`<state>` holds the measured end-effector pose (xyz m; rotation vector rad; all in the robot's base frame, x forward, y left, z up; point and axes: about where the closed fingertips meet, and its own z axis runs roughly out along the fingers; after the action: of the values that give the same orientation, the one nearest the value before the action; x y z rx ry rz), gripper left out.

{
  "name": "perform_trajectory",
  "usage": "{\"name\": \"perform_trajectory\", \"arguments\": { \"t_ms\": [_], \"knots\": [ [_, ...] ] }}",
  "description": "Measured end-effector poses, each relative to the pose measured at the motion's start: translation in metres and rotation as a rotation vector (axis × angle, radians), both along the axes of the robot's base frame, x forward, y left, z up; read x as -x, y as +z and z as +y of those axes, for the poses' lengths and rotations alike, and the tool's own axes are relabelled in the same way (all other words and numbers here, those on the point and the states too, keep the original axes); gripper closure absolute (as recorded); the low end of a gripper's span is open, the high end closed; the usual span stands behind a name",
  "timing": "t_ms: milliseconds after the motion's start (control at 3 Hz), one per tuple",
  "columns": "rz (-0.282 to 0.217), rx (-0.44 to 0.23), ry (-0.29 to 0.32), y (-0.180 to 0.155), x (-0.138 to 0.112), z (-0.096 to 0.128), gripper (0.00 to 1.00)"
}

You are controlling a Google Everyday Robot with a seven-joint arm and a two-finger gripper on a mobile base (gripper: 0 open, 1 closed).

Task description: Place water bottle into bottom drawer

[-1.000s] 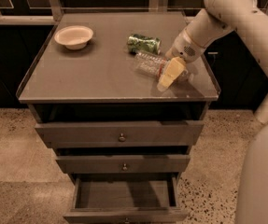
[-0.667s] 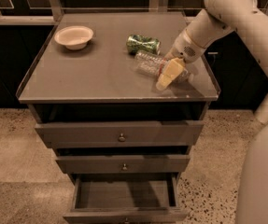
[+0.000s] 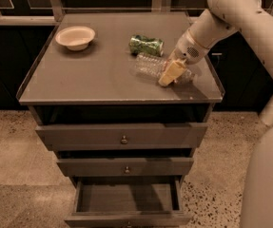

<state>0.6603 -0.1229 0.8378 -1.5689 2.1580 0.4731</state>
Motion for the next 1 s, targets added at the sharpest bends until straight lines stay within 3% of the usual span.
{"name": "perform_trajectory", "arguments": {
  "t_ms": [333,667,1000],
  "knots": [
    [0.000,0.000,0.000,0.000,0.000,0.000,0.88],
    [0.002,0.002,0.032,0.001,0.007,0.005,1.00],
    [-0.009,-0.064,0.009,0.027,0.042,0.002,1.00]
  ]
}}
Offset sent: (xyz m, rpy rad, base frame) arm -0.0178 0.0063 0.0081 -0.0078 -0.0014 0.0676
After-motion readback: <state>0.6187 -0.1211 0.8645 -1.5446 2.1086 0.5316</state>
